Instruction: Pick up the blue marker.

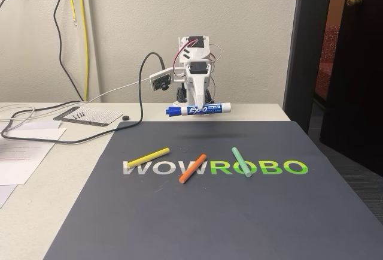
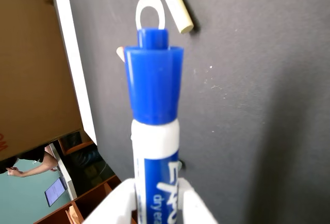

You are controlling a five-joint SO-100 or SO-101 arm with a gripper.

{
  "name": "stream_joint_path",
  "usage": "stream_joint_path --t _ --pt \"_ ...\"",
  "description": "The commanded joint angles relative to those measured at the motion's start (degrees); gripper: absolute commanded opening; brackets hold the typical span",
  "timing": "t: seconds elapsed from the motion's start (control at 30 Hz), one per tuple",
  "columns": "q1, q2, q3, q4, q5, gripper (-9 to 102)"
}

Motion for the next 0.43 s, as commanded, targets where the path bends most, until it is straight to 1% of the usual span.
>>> stream_joint_path --t 0.0,0.4 --pt "0.35 3.34 -0.44 -0.62 0.53 0" --pt "0.18 3.34 -0.26 -0.88 0.53 0"
